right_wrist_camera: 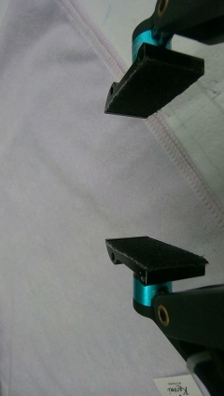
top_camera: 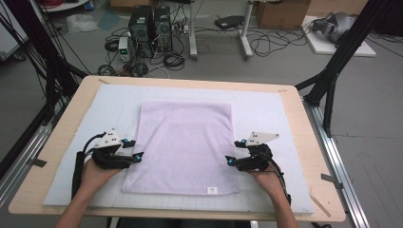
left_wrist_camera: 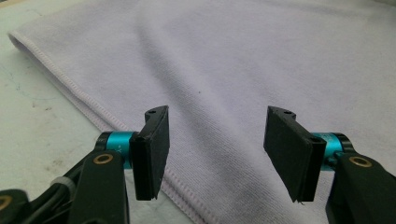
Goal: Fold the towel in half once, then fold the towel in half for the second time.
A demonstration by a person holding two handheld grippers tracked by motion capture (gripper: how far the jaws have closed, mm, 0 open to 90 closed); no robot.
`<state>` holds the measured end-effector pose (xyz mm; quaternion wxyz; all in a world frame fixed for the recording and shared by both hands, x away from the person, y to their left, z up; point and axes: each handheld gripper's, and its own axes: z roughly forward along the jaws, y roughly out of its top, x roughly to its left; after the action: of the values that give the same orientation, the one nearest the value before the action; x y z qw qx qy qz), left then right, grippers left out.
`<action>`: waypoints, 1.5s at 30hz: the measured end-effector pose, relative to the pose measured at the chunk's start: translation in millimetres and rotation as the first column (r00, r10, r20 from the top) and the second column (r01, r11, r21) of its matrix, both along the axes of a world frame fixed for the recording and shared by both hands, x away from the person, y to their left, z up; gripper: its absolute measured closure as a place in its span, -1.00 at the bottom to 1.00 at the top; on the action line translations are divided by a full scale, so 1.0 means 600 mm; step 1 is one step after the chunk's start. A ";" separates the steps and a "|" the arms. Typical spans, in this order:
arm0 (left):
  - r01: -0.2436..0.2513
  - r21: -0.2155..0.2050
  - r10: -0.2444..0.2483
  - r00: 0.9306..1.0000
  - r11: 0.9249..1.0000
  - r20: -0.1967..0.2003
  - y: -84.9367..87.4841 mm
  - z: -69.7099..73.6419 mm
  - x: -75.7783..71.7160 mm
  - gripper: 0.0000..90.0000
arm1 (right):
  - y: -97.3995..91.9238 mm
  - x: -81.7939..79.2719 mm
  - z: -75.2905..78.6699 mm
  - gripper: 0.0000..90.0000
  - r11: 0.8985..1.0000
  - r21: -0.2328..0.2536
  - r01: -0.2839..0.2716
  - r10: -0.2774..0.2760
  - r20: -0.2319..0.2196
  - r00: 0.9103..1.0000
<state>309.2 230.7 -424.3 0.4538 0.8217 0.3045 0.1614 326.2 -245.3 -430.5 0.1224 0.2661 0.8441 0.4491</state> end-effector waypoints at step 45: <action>-0.118 -0.005 0.118 0.991 0.993 -0.058 0.029 0.047 0.142 0.10 | 0.002 0.140 0.049 -0.30 0.997 -0.074 0.024 -0.028 -0.050 0.998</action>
<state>394.3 248.1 -396.3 0.4380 0.8047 0.3663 0.1627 410.4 -243.9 -401.3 0.1162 0.2836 0.8595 0.4091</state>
